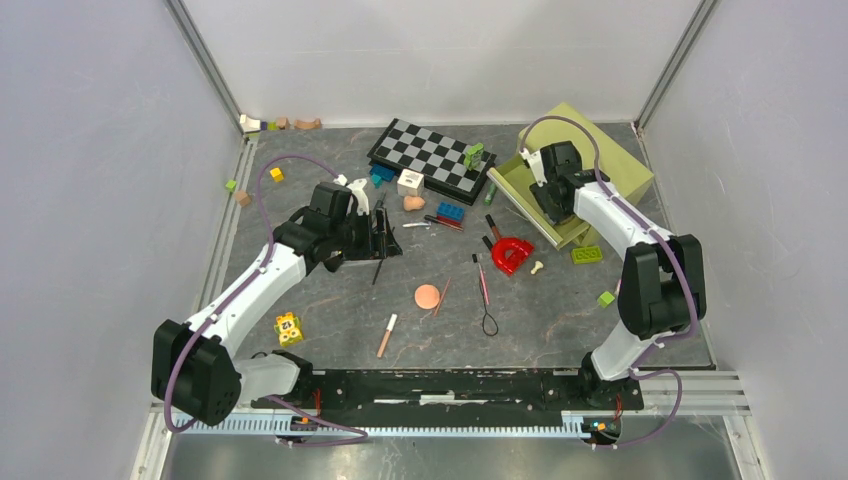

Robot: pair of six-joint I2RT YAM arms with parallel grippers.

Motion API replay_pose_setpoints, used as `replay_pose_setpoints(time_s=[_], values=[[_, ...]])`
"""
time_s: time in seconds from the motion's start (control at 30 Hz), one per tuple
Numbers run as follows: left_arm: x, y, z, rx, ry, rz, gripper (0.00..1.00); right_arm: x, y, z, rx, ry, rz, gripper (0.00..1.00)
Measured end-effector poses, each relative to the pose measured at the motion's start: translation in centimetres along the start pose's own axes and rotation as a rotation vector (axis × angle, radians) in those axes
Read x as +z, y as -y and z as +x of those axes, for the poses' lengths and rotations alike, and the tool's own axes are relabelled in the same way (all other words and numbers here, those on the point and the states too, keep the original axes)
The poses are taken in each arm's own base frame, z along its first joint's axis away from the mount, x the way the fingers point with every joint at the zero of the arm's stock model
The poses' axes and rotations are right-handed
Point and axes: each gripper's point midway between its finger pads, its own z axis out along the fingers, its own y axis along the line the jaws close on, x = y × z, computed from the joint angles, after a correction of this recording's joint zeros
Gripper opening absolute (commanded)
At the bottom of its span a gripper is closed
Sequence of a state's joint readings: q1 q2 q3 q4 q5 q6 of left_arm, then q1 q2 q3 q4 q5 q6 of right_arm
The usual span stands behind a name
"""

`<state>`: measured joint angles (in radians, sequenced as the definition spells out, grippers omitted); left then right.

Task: Organize the makeup
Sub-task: Place the makeup in the drawer.

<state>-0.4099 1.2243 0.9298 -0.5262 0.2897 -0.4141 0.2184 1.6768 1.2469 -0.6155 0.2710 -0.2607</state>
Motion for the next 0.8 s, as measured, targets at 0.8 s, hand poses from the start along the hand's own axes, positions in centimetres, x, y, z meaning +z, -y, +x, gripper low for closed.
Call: replay_pose_setpoints(time_s=[0.8], values=[[0.1,0.0,0.0,-0.001,-0.003,0.0,0.74,-3.0,0.0,-0.9,0.052,0.036,-0.038,0.59]])
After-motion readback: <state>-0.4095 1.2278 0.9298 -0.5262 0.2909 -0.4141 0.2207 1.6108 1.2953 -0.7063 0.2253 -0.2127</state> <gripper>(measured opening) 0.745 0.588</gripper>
